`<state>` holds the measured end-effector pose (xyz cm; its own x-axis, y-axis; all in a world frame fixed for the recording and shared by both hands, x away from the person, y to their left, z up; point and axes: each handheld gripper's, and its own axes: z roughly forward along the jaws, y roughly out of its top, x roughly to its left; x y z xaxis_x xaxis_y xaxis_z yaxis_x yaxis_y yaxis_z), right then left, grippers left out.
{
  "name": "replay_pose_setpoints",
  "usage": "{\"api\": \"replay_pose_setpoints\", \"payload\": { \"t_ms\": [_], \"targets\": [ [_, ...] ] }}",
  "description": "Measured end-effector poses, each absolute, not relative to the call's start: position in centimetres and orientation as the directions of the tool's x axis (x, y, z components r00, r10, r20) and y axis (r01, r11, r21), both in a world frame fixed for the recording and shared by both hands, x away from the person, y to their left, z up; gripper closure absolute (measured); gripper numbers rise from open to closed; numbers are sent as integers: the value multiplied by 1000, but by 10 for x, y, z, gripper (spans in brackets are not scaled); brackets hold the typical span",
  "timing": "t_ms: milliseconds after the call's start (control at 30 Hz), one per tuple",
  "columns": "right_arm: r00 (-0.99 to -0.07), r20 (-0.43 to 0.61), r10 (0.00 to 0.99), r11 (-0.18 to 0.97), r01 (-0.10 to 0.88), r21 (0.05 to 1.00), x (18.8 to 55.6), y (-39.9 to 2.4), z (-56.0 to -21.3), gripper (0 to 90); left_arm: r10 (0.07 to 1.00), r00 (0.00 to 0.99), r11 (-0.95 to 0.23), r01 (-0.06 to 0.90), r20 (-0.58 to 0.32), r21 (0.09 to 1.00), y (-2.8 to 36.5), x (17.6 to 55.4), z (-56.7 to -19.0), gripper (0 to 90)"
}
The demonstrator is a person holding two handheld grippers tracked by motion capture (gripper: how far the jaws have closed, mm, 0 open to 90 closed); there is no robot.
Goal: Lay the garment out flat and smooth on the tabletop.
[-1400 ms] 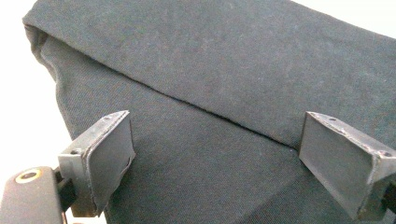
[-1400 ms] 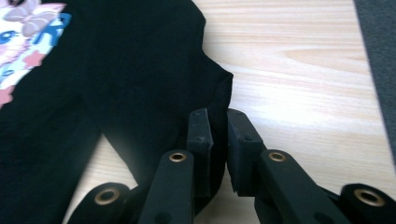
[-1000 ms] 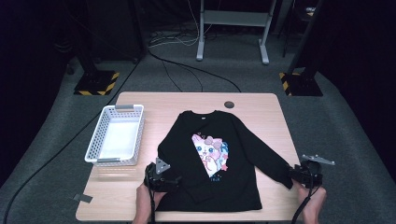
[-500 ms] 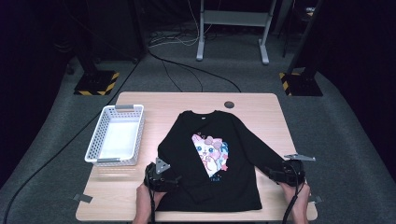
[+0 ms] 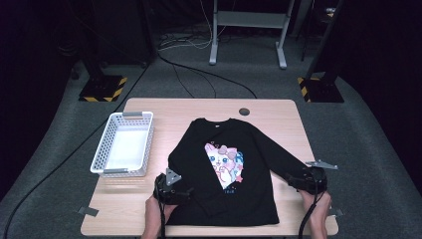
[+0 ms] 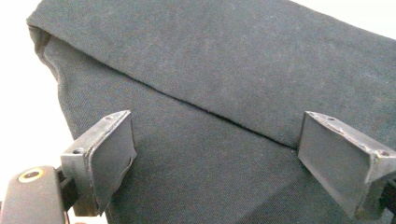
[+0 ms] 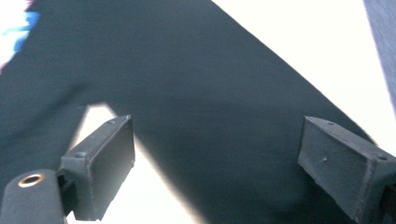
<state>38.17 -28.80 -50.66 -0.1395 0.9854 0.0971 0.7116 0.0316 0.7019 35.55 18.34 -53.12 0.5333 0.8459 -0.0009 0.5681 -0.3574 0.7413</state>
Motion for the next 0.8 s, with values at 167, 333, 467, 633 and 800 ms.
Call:
{"api": "replay_pose_setpoints", "payload": {
  "t_ms": [167, 333, 467, 633, 800],
  "targets": [
    [-319, 57, 946, 183, 670, 719, 370, -227, -506, 70, 845, 535, -360, 567, 2, 741, 183, 355, -531, 113],
    [-400, -8, 917, 294, 661, 691, 372, -186, -520, 59, 847, 531, -356, 566, 2, 743, 182, 355, -531, 114],
    [-378, 2, 926, 274, 674, 686, 373, -192, -525, 36, 849, 529, -357, 566, 4, 743, 178, 354, -531, 115],
    [-350, 3, 937, 243, 654, 716, 369, -210, -529, 34, 851, 525, -357, 566, 9, 743, 165, 353, -531, 115],
    [-339, 2, 941, 234, 654, 720, 367, -224, -529, 35, 854, 520, -356, 566, 13, 744, 152, 353, -531, 113]
  ]
}}
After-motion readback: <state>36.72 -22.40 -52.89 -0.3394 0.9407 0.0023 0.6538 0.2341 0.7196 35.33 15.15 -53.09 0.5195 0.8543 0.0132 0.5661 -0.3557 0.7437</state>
